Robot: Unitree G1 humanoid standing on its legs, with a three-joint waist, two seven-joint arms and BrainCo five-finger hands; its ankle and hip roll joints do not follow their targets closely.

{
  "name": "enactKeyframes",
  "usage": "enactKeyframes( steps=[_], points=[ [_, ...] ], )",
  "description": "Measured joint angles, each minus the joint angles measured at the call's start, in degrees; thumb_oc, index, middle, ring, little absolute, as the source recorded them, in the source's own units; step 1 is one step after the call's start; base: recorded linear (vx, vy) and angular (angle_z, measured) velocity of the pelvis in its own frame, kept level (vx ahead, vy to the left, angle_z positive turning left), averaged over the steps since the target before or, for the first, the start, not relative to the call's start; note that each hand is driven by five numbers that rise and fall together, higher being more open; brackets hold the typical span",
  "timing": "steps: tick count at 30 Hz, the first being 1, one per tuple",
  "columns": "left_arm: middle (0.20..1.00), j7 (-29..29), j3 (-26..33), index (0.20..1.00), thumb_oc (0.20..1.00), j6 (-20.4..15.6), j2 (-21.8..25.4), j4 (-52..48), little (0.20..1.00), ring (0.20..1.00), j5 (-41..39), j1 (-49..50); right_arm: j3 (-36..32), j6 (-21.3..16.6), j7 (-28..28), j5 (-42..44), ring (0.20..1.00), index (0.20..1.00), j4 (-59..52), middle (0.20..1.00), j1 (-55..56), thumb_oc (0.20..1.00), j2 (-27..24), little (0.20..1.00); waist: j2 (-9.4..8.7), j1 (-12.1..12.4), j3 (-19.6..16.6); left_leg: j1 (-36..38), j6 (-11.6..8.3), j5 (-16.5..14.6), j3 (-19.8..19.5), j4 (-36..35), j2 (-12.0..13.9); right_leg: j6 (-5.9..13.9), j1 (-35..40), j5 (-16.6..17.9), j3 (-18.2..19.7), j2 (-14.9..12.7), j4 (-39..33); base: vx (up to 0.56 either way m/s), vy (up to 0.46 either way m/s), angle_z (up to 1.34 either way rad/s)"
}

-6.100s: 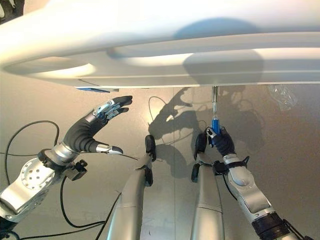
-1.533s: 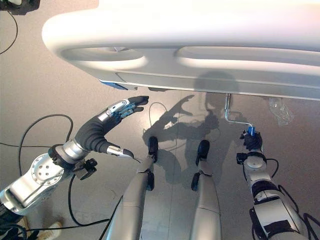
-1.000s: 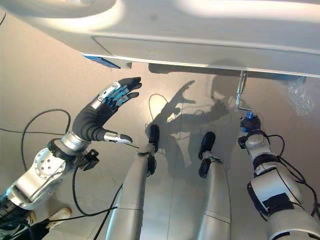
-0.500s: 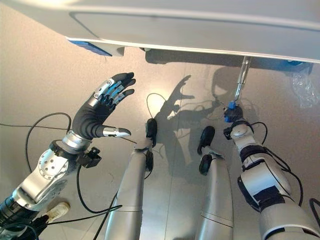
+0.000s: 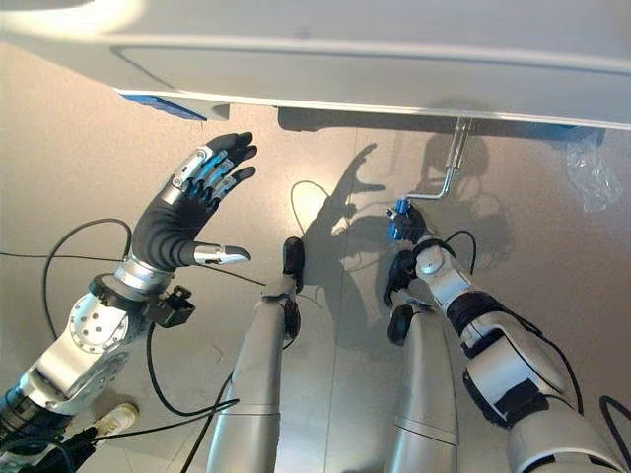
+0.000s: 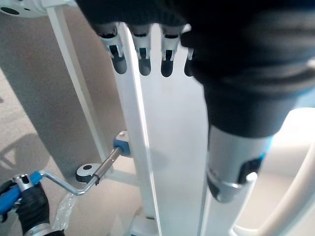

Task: Raise the hospital bed

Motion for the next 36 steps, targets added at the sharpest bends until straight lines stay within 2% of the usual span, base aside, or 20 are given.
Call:
enactKeyframes(
  steps=[6,9,11,12,14,16,21,25,36],
  points=[
    [1.000,1.8,0.6,1.000,1.000,-1.0,4.2,1.1,1.000,1.000,2.2,1.1,-2.6,-3.2,0.1,5.3,0.200,0.200,-12.5,0.200,7.9,0.200,-2.9,0.200,0.24,-0.1,0.1,0.4,0.04,0.0,0.0,-1.3,0.1,0.14,0.6,0.0,-0.4,0.0,-1.4,-0.01,0.003,0.00],
    [1.000,1.6,0.9,1.000,1.000,-1.4,4.6,1.0,1.000,1.000,2.2,3.4,-7.5,-4.7,0.1,7.1,0.200,0.200,-22.0,0.200,15.7,0.200,-4.4,0.200,0.15,-0.2,0.2,1.7,0.48,0.4,0.3,-3.6,0.0,0.64,1.9,0.5,-0.5,0.1,-3.9,-0.01,-0.007,0.01],
    [1.000,1.4,1.0,1.000,1.000,-1.4,4.8,1.0,1.000,1.000,2.2,4.2,-9.9,-5.4,0.0,7.7,0.200,0.200,-25.9,0.200,19.6,0.200,-3.6,0.200,0.06,-0.1,0.3,3.0,0.76,0.6,0.5,-4.9,0.0,1.05,3.5,0.9,-0.5,0.1,-5.3,-0.02,-0.012,0.00],
    [1.000,1.2,1.1,1.000,1.000,-1.5,4.8,1.1,1.000,1.000,2.2,4.5,-11.3,-5.8,0.0,8.2,0.200,0.200,-27.3,0.200,21.6,0.200,-3.9,0.200,-0.18,-1.2,0.6,3.9,0.94,0.7,0.6,-5.6,0.2,1.22,4.4,1.1,-0.5,0.1,-6.3,-0.04,-0.018,0.02],
    [1.000,0.9,1.3,1.000,1.000,-1.6,4.7,1.1,1.000,1.000,2.2,5.8,-12.7,-7.6,-0.3,9.3,0.200,0.200,-30.0,0.200,24.6,0.200,-2.8,0.200,-0.17,-1.8,0.7,6.0,1.62,1.2,1.4,-7.5,-0.1,1.91,6.7,1.9,-0.4,-0.2,-8.3,-0.02,-0.010,0.00],
    [1.000,-0.2,2.8,1.000,1.000,-1.6,4.0,0.7,1.000,1.000,2.2,6.4,-16.9,-8.3,-0.3,9.9,0.200,0.200,-33.1,0.200,28.6,0.200,-1.4,0.200,-0.35,-2.9,0.8,8.6,2.35,2.5,2.4,-11.3,-0.2,2.61,9.0,3.8,-0.1,0.0,-12.5,-0.02,-0.020,-0.09],
    [1.000,-1.5,5.4,1.000,1.000,-1.6,4.0,0.3,1.000,1.000,2.1,8.4,-21.4,-10.0,-1.6,10.6,0.200,0.200,-34.5,0.200,33.2,0.200,0.1,0.200,-0.43,-4.4,0.8,12.3,3.62,4.3,3.6,-16.1,-0.3,3.93,13.1,7.0,0.5,0.5,-19.0,-0.02,-0.017,-0.06],
    [1.000,-2.5,7.0,1.000,1.000,-1.6,3.4,-0.3,1.000,1.000,2.1,9.8,-25.5,-10.4,-2.2,10.9,0.200,0.200,-34.6,0.200,35.6,0.200,3.9,0.200,-1.28,-4.9,1.0,15.8,4.23,5.4,4.8,-19.6,-0.5,4.58,16.5,8.9,0.8,0.6,-23.3,-0.01,-0.014,-0.07],
    [1.000,-4.2,10.1,1.000,1.000,-1.6,1.7,-1.5,1.000,1.000,2.1,10.2,-29.4,-11.1,-2.6,8.7,0.200,0.200,-30.9,0.200,36.4,0.200,6.6,0.200,-2.07,-4.8,1.2,18.8,4.50,5.6,4.8,-20.7,-0.7,4.84,19.6,9.3,0.8,0.4,-24.6,0.00,0.000,0.00]
  ],
)
